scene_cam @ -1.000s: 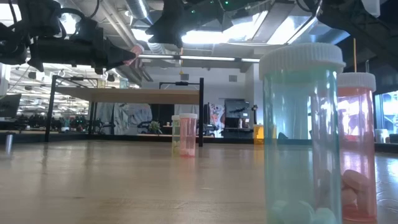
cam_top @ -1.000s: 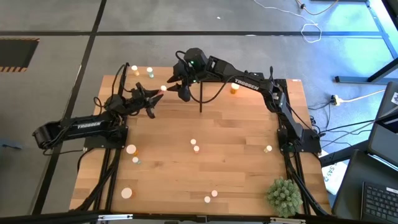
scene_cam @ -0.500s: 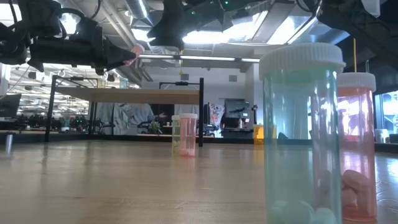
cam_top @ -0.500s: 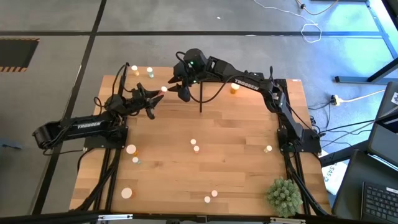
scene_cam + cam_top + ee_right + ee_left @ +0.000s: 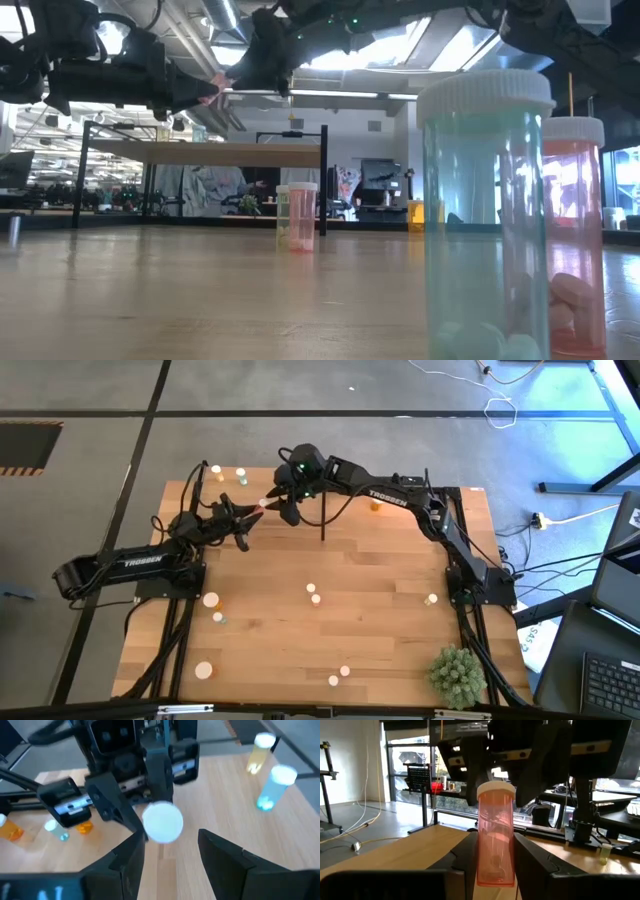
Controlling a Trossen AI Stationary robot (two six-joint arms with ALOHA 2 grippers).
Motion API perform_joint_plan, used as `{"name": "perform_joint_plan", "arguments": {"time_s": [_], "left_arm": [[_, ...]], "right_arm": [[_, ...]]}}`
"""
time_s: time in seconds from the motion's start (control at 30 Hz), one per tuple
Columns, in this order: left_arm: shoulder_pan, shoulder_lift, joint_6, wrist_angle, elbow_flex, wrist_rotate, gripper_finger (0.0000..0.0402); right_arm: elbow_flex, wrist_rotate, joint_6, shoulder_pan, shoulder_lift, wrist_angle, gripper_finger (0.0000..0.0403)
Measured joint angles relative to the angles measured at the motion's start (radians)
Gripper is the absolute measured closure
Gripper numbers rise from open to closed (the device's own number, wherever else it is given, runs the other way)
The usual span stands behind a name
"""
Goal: Pick and place medicine bottles onto shelf by color
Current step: Put the top right small red pill bottle on the shelf
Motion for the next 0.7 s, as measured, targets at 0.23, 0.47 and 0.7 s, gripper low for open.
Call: {"name": "perform_joint_plan", "arguments": {"time_s": [0.23, 0.47, 0.7], "left_arm": [[0.0, 0.0, 0.0, -0.003, 0.0, 0.001, 0.0302], [0.0, 0.0, 0.0, -0.023, 0.0, 0.002, 0.0302], [0.0, 0.0, 0.0, -0.024, 0.0, 0.002, 0.0302]], "right_arm": [[0.0, -0.032, -0.002, 0.0, 0.001, 0.023, 0.0216], [0.0, -0.048, -0.003, 0.002, 0.01, 0.032, 0.0216], [0.0, -0.051, -0.002, 0.002, 0.01, 0.032, 0.0216]]}}
